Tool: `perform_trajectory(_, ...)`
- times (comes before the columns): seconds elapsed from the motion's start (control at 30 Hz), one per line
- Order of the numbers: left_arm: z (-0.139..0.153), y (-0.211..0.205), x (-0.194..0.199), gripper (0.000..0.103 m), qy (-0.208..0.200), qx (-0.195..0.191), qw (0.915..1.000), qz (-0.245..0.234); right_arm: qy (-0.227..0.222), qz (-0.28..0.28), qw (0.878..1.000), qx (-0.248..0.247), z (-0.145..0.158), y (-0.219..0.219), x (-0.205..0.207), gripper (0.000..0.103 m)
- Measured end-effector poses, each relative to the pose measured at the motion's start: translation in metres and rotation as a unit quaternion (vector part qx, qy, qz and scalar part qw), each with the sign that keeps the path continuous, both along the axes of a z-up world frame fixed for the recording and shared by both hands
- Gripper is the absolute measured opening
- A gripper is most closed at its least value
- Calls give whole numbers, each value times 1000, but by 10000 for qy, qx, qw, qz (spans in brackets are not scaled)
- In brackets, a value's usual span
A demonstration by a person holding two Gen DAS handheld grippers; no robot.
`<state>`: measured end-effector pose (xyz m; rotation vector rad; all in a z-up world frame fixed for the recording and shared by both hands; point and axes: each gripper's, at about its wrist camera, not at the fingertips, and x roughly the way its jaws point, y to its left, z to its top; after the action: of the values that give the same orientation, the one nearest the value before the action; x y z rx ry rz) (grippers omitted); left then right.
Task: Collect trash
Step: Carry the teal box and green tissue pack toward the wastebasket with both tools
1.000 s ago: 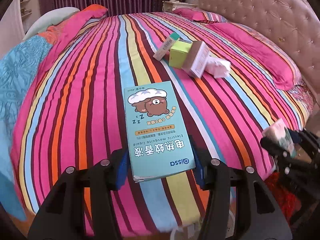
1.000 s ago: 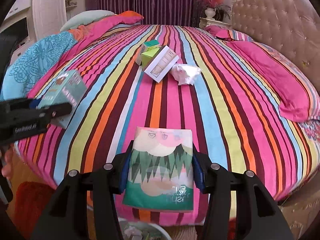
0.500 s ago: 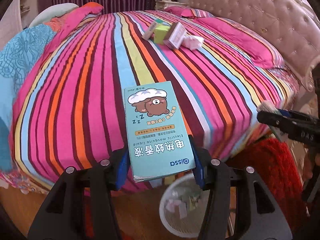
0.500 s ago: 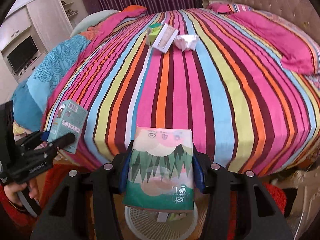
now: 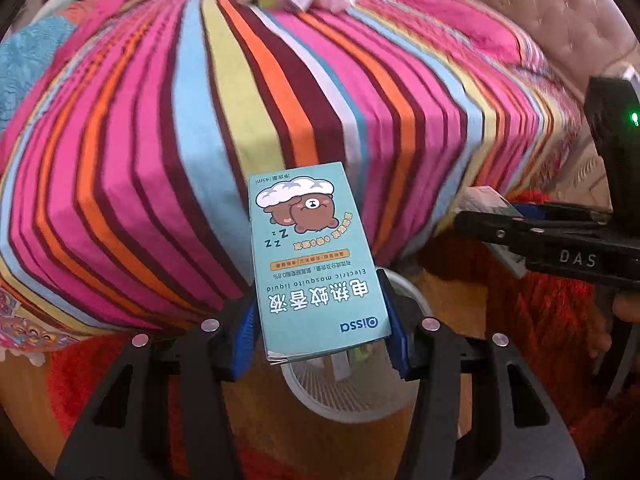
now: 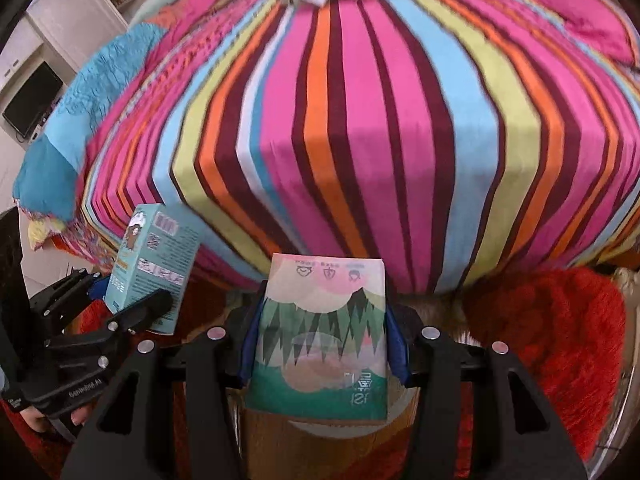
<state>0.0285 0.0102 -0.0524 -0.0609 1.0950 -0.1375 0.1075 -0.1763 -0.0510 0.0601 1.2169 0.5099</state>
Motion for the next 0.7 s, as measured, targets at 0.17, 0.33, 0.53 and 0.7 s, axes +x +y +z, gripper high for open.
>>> perform_trajectory(0.17, -25, -8, 4, 52, 534, -19, 9984, -167, 405, -44, 9992, 8, -15, 0, 2, 48)
perform_trajectory(0.33, -47, -17, 9, 52, 995, -71, 9945, -306, 1099, 19, 9939, 101, -43, 6, 4, 48)
perform_trajectory(0.53, -80, -24, 19, 52, 1634, -132, 9858, -367, 1938, -192, 9805, 251, -79, 7, 10, 48)
perform_trajectory(0.7, -109, -26, 30, 52, 2135, -180, 9764, -287, 2502, -515, 9665, 257, -109, 6, 21, 48)
